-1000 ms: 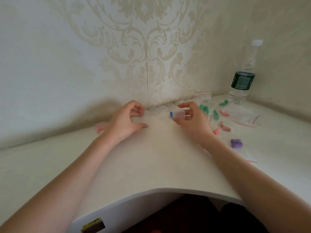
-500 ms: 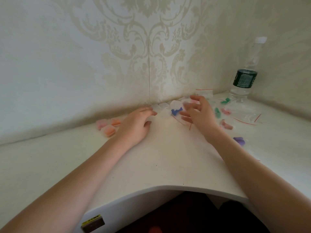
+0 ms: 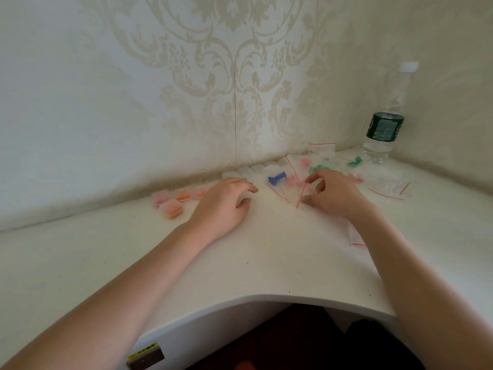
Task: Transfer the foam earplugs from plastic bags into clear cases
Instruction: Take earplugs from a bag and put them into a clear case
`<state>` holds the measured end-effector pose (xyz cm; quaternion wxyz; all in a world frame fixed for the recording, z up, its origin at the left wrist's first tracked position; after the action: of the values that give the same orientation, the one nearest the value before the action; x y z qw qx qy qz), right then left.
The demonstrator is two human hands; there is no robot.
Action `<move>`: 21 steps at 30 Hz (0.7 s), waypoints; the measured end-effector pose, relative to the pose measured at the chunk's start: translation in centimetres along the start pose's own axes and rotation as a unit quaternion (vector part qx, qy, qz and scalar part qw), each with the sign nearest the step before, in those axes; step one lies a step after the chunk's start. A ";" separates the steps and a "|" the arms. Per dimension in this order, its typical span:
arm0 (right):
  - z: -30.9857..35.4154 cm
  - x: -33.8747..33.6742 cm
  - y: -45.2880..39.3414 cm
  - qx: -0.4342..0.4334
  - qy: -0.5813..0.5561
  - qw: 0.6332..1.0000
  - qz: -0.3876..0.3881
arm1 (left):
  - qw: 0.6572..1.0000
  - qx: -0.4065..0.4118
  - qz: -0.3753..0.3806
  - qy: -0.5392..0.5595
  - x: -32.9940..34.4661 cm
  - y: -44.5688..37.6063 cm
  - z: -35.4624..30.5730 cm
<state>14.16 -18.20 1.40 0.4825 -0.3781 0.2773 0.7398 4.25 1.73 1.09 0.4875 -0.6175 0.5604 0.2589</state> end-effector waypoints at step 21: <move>5.3 3.8 1.6 -0.130 -0.322 0.935 0.066 | 0.922 -0.056 -0.102 0.369 -0.9 0.3 0.2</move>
<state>10.22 -12.82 1.29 0.4423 -0.1604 0.0327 0.8818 3.77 2.34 1.73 0.2341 -0.7498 0.6189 -0.0076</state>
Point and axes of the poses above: each hand's wrist, its own y-axis away from the middle knuckle, its own x-axis out of the palm, z = x × y, the point moved 6 cm from there along -y, towards the middle knuckle, and after that the axes turned 12 degrees about z, right-handed, at the moved point
